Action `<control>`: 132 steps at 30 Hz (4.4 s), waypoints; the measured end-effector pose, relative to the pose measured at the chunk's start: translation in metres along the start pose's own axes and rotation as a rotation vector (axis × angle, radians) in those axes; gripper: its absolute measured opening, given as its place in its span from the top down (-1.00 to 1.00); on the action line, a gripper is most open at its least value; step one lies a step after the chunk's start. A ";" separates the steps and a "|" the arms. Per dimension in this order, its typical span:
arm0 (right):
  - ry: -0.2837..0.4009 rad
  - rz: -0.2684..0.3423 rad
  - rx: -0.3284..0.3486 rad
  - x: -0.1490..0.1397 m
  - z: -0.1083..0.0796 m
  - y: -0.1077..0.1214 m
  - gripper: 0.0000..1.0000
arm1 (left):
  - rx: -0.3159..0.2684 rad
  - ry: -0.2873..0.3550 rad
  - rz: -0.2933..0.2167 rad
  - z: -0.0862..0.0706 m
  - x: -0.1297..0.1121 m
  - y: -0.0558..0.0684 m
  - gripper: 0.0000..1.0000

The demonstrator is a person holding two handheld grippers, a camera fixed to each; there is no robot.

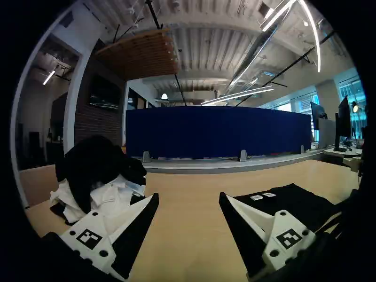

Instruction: Fold towel

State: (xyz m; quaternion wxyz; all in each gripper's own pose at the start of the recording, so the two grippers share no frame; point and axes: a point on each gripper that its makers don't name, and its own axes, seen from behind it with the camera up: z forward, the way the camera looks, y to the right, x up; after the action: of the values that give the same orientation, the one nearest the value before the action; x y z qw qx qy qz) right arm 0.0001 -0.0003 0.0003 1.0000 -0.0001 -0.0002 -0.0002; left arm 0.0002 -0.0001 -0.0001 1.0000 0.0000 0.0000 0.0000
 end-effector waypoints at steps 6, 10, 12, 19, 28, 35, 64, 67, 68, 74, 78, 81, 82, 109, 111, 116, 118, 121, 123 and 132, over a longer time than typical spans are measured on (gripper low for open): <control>0.000 0.000 0.000 0.000 0.000 0.000 -0.99 | 0.000 0.000 -0.001 -0.001 0.001 -0.001 -0.90; 0.000 0.000 0.000 0.000 0.000 0.000 -0.99 | 0.000 0.000 -0.001 -0.001 0.002 0.000 -0.90; 0.000 0.000 0.000 0.000 0.000 0.000 -0.99 | 0.000 0.000 -0.001 -0.001 0.002 0.000 -0.90; 0.000 0.000 0.000 0.000 0.000 -0.001 -1.00 | 0.000 0.000 -0.001 -0.001 0.001 0.000 -0.91; 0.000 0.000 0.000 0.000 -0.001 -0.001 -0.99 | 0.000 0.000 -0.001 -0.002 0.002 0.000 -0.90; 0.000 0.000 0.000 0.000 0.000 0.000 -0.99 | 0.000 0.000 -0.001 -0.001 0.002 0.000 -0.90; 0.000 0.000 0.000 0.000 0.000 -0.001 -0.99 | 0.000 0.000 -0.001 -0.001 0.002 0.000 -0.90; 0.000 0.000 0.000 -0.001 0.000 0.000 -0.99 | 0.000 0.000 0.000 -0.001 0.002 0.000 -0.90; 0.000 0.000 0.000 -0.001 0.000 0.000 -0.99 | 0.000 0.000 0.000 -0.001 0.002 0.000 -0.90; 0.000 0.000 0.001 0.000 -0.001 0.000 -0.99 | 0.000 0.000 0.000 -0.002 0.002 0.000 -0.90; 0.000 0.000 0.000 0.000 -0.001 0.000 -0.99 | 0.000 -0.001 0.000 -0.001 0.002 -0.001 -0.90; 0.000 0.001 0.000 0.000 -0.001 -0.001 -0.99 | 0.000 0.000 0.000 -0.001 0.002 -0.001 -0.90; 0.000 0.000 0.000 0.000 -0.001 -0.001 -0.99 | -0.001 -0.001 0.000 -0.001 0.002 -0.001 -0.90; -0.005 0.017 -0.004 0.074 -0.011 -0.003 -0.99 | -0.019 -0.006 -0.010 0.007 0.076 0.008 -0.91; -0.010 0.041 0.011 0.093 -0.012 -0.007 -0.99 | -0.034 -0.016 0.002 0.007 0.092 0.013 -0.91; -0.001 0.055 0.028 0.148 -0.015 -0.009 -0.99 | -0.066 -0.041 0.039 0.006 0.128 0.025 -0.91; -0.003 0.042 0.028 0.166 -0.015 -0.009 -0.99 | -0.075 -0.050 0.045 0.005 0.142 0.029 -0.90; -0.010 0.025 0.031 0.185 -0.014 -0.009 -0.99 | -0.084 -0.060 0.047 0.004 0.160 0.033 -0.90; -0.013 0.021 0.033 0.194 -0.013 -0.010 -0.99 | -0.091 -0.063 0.046 0.003 0.171 0.036 -0.90; -0.061 0.006 0.071 0.200 -0.013 -0.013 -0.99 | -0.154 -0.097 0.065 0.003 0.181 0.052 -0.90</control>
State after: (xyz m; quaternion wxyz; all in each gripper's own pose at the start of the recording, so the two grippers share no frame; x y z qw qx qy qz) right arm 0.2006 -0.0137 -0.0124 0.9989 0.0354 -0.0308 0.0027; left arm 0.1810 0.0523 0.0033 0.9954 -0.0766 -0.0486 0.0322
